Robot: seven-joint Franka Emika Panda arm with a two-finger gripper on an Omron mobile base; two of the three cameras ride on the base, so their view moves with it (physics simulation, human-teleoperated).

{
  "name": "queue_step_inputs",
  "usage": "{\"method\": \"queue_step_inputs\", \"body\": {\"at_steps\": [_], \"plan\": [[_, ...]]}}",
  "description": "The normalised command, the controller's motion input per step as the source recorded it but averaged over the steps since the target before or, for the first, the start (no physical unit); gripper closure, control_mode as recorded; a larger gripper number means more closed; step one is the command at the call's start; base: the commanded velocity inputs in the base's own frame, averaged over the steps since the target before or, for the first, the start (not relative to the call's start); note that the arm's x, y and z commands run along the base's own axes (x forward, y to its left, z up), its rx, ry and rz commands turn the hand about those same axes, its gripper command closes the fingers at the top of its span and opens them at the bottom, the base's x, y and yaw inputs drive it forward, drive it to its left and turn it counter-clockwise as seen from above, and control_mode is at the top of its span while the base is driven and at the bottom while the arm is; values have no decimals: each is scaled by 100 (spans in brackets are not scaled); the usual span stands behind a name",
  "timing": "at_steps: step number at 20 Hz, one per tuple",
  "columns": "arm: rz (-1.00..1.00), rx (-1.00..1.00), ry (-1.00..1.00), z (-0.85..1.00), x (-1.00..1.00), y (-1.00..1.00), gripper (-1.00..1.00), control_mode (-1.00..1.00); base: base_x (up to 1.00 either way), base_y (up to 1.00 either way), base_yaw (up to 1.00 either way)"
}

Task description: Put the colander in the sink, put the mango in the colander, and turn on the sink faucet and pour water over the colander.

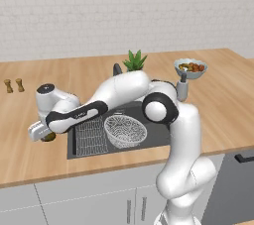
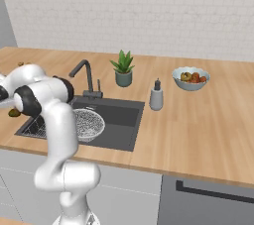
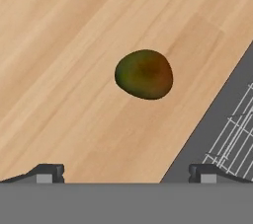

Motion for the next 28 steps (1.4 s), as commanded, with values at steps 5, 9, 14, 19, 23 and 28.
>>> {"method": "queue_step_inputs", "body": {"at_steps": [5, 9, 14, 19, 23, 28], "plan": [[0, 0, 0, -15, 14, 0, -100, -100, 0, 0, 0], [0, 0, 0, -13, 15, -4, -100, -100, 0, 0, 0], [0, 0, 0, -14, 26, 0, -100, -100, 0, 0, 0], [0, 0, 0, -19, 23, 0, -100, -100, 0, 0, 0], [0, 0, 0, -29, 16, 0, -100, -100, 0, 0, 0], [0, 0, 4, -7, 8, 4, -100, -100, 0, 0, 0]]}}
